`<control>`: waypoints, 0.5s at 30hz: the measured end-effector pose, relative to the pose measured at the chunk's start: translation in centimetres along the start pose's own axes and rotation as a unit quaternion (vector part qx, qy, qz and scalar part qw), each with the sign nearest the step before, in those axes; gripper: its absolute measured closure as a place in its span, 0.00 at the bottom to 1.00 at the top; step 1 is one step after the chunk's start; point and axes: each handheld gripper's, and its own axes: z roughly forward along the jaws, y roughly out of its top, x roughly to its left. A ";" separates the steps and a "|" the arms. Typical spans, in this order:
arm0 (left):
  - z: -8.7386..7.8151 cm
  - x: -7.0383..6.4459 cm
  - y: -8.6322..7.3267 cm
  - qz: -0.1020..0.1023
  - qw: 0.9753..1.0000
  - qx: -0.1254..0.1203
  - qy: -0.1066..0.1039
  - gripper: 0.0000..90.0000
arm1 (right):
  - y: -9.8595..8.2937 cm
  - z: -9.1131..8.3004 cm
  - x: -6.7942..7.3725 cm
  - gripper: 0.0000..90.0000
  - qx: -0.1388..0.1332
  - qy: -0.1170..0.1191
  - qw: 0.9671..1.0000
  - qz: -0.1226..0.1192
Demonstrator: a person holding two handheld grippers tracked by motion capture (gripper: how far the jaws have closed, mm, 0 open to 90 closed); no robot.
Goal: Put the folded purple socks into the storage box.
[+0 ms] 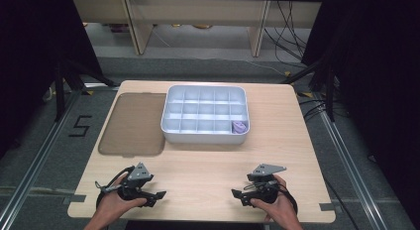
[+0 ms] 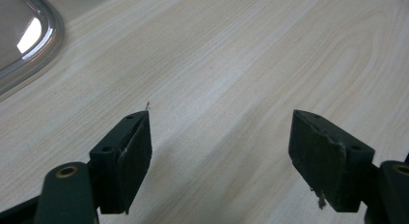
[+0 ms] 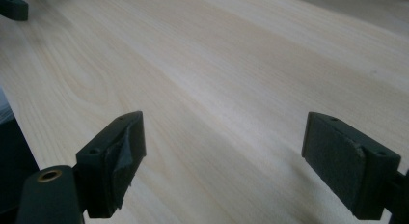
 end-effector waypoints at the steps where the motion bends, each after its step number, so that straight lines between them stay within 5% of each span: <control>1: 0.0 0.0 0.0 0.000 1.000 0.000 0.000 0.26 | -0.2 0.0 0.1 0.18 0.002 -0.004 1.000 0.000; 15: 0.0 0.0 0.0 0.011 1.000 0.001 0.001 0.26 | -0.9 -0.1 0.2 0.18 0.003 -0.007 1.000 -0.010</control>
